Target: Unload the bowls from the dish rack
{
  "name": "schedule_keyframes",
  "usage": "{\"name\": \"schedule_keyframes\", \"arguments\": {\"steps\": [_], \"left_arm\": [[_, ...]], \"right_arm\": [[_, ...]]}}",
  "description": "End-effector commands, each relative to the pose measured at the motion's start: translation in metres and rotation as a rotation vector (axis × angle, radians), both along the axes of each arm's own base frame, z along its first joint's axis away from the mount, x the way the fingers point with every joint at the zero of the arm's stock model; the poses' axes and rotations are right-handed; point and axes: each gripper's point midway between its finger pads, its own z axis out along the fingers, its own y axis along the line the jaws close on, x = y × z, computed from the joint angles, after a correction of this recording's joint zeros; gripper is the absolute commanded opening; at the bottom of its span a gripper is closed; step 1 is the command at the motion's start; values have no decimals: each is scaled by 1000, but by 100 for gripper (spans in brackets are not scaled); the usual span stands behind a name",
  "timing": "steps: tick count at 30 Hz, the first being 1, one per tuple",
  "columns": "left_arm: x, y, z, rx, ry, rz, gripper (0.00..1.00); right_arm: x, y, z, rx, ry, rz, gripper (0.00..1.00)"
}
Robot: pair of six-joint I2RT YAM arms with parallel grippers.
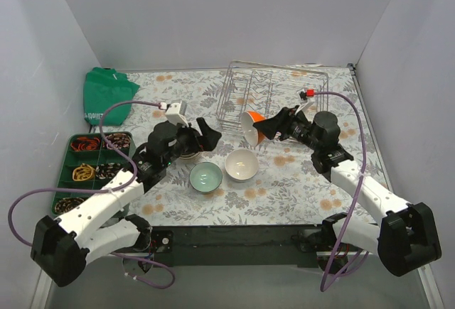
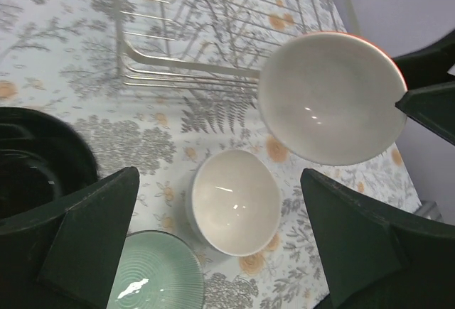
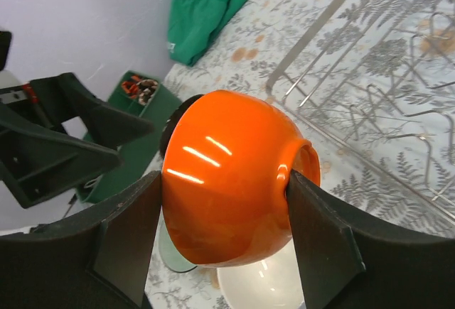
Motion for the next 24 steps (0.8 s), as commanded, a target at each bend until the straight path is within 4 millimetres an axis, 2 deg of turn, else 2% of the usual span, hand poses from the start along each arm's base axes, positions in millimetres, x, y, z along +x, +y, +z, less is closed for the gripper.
{"name": "schedule_keyframes", "arguments": {"steps": [1,6,16,20,21,23,24], "left_arm": [[4,-31,26,-61,-74,-38,98],[9,-51,26,-97,-95,-64,96],[11,-81,23,-160,-109,-139,79],[9,-87,22,-194,-107,-157,62],[9,-88,21,-199,-105,-159,53],[7,-89,22,-215,-106,-162,43],[7,-88,23,-218,-108,-162,33]], "right_arm": [[-25,11,56,185,-122,116,23],[-42,13,65,262,-121,175,23],[-60,15,75,342,-122,247,23],[-65,16,71,368,-111,273,23],[-65,17,68,370,-100,277,23],[-67,17,68,381,-103,287,24],[-67,17,65,379,-94,286,24]]}}
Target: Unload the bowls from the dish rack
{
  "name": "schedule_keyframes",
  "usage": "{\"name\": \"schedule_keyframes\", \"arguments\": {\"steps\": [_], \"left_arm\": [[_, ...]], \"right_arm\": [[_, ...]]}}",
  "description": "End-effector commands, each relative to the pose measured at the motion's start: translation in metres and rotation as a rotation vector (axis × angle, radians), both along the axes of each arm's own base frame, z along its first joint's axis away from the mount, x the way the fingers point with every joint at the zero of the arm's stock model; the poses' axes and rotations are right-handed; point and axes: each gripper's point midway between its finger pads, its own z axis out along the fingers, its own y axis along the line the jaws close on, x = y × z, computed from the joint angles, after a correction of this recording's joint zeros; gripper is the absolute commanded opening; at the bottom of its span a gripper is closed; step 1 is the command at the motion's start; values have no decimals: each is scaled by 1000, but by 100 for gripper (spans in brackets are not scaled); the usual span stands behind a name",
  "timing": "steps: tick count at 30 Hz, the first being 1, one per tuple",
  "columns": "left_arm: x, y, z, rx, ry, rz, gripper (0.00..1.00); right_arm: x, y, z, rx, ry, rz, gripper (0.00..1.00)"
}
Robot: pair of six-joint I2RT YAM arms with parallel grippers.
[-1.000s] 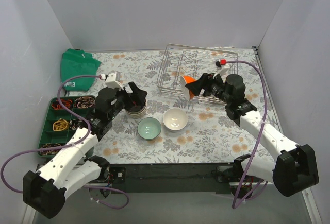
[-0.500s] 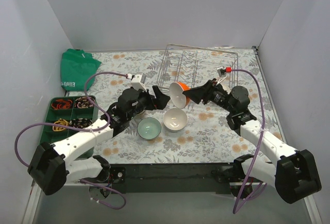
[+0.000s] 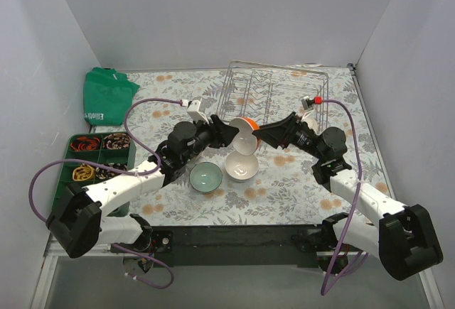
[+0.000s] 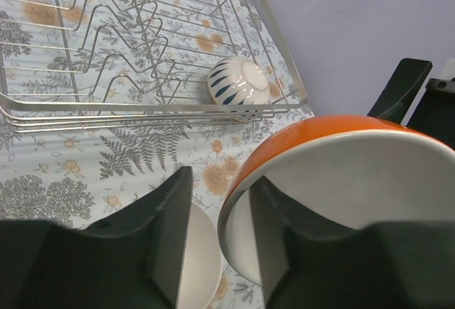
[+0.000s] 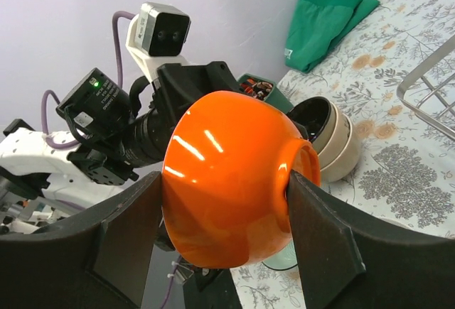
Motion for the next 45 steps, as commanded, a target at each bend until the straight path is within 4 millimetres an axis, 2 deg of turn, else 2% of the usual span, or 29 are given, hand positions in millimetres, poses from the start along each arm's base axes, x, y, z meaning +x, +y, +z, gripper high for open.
{"name": "schedule_keyframes", "arguments": {"steps": [1,3,4,5,6,7,10,15,16,19,20,21,22,23,25,30,31,34,35,37,40,43,45], "left_arm": [[-4,-5,18,-64,-41,-21,26],[-6,-4,17,-64,-41,-23,14],[-7,-2,19,-64,-45,-23,3],[-8,-1,17,-56,-40,-20,0],[-7,1,16,-46,-40,-13,0],[-8,2,18,-44,-45,-9,0],[-8,9,11,0,-36,11,0],[-9,24,3,113,-7,44,0],[-11,28,-8,170,17,44,0],[-12,31,-5,218,22,40,0],[-16,35,-17,263,61,34,0],[-16,36,-15,274,68,36,0],[-19,39,-23,307,96,30,0],[-22,38,-25,320,105,15,0],[-29,36,-30,355,132,-17,0],[-56,18,-46,467,158,-136,0],[-67,10,-52,503,173,-174,0],[-82,5,-68,591,196,-208,0],[-92,-4,-74,622,199,-240,0],[-101,-6,-84,675,209,-253,0],[-126,-21,-100,735,222,-317,0],[-140,-29,-114,793,237,-349,0],[-141,-31,-122,842,240,-334,0]], "right_arm": [[-12,0,24,75,-91,38,24],[-12,1,22,69,-94,39,26],[-12,1,21,65,-96,39,30],[-11,0,20,59,-103,35,34],[-12,0,17,53,-101,33,38],[-11,0,15,46,-100,30,48],[-7,-2,5,-3,-103,-2,64],[8,-15,-7,-118,-133,-127,80],[12,-18,-19,-186,-135,-152,83],[25,-31,-18,-280,-188,-253,86],[31,-38,-24,-327,-163,-297,87],[33,-42,-22,-348,-176,-326,87],[35,-47,-23,-375,-175,-353,87],[41,-56,-31,-435,-165,-403,88],[46,-66,-29,-479,-172,-457,88],[57,-94,-38,-601,-163,-591,89],[57,-97,-38,-611,-161,-606,89],[61,-110,-40,-657,-162,-665,89],[63,-114,-41,-671,-158,-688,89],[63,-119,-43,-696,-158,-705,90],[65,-124,-45,-719,-156,-728,90],[65,-128,-47,-728,-148,-741,90],[65,-128,-47,-729,-149,-743,90]]}}
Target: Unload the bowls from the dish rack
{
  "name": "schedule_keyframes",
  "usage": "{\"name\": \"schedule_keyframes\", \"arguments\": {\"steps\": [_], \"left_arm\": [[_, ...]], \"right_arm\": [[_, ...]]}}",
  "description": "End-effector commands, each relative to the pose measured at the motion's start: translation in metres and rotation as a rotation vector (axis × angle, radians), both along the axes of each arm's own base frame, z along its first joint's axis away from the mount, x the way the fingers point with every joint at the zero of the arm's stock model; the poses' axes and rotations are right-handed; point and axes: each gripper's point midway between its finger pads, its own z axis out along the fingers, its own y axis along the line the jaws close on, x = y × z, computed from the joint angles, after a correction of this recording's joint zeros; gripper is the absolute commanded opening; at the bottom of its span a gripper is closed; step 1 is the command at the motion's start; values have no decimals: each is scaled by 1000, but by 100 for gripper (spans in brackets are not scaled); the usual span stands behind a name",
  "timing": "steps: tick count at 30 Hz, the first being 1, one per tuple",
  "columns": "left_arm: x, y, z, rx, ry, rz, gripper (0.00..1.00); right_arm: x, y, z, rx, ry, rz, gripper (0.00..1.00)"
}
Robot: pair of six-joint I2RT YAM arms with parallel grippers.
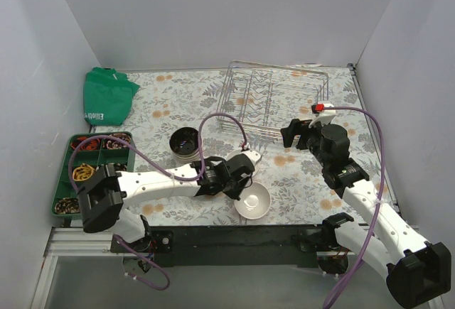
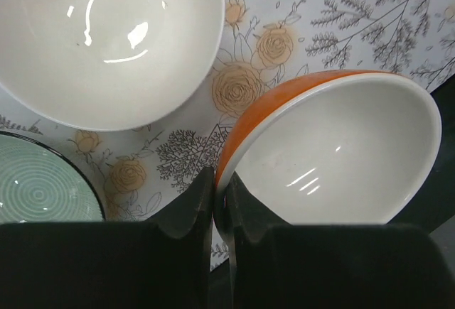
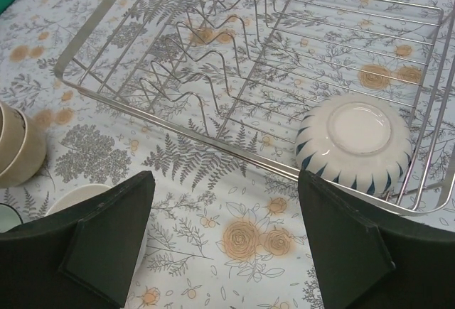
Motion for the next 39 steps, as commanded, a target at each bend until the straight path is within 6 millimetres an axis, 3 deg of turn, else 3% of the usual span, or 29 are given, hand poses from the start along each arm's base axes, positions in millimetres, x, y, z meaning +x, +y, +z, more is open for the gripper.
{"name": "schedule_keyframes", "arguments": {"steps": [1,10,14,16,20,27,29,33,39], "left_arm": [[-6,-8,4,65,-40,2,0],[6,22,-21,232,-86,124,0],[5,25,-32,263,-75,133,1],[5,29,-36,284,-73,148,4],[5,33,-34,292,-77,158,20],[6,32,-11,233,-92,168,56],[7,33,-1,213,-98,170,62],[16,32,25,135,-106,180,75],[61,55,72,-51,-138,252,95]], "right_arm": [[6,-9,31,-7,-82,-46,90],[9,-17,24,-50,-71,-84,90],[11,-20,18,-65,-50,-97,90],[11,-19,18,-70,-45,-95,90],[13,-21,16,-86,-39,-103,90],[22,-24,12,-132,3,-130,90],[24,-28,0,-166,56,-150,90],[34,-31,-4,-206,107,-174,90],[55,-33,-17,-241,193,-191,90]]}}
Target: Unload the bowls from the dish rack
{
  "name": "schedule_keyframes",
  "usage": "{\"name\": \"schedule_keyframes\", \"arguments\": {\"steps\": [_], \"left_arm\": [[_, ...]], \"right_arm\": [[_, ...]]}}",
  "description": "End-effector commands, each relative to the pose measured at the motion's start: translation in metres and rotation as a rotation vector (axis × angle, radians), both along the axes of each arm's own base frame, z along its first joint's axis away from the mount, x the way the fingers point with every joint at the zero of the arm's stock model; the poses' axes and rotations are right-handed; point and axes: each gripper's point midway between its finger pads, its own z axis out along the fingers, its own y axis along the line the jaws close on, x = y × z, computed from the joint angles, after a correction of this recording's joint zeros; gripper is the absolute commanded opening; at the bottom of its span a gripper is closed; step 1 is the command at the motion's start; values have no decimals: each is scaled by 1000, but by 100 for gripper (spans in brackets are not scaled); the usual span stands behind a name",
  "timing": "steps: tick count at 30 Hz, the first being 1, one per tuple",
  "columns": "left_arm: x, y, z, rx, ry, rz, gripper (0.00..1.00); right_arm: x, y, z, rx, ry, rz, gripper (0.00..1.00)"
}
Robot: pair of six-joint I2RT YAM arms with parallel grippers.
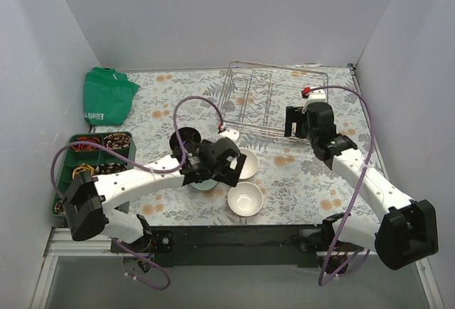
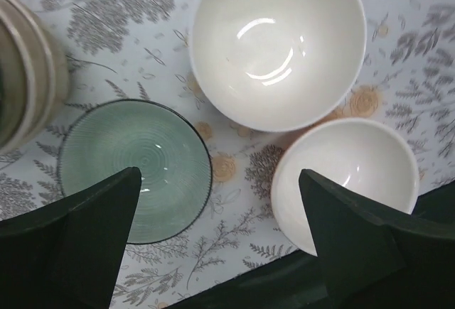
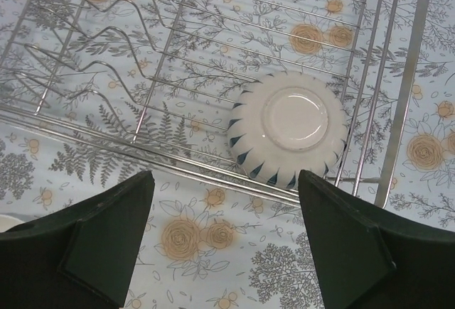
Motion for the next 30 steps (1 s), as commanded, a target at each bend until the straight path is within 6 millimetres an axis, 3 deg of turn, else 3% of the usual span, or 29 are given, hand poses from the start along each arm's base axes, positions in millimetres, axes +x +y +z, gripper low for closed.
{"name": "schedule_keyframes", "arguments": {"steps": [1,6,9,16,21,30], "left_arm": [[46,21,55,-173,-97,66,96],[87,54,90,-249,-230,156,98],[109,82,99,-275,-299,244,98],[117,119,92,-285,-407,364,98],[116,136,104,-283,-487,415,98],[117,149,105,-251,-521,451,98]], "right_arm": [[21,-2,11,-7,20,-20,90],[38,-7,-1,16,98,-45,90],[46,-7,-12,31,141,-40,90],[54,-5,-42,71,241,-24,89],[64,-2,-56,66,278,-19,89],[113,-4,-65,-21,271,-23,89]]}}
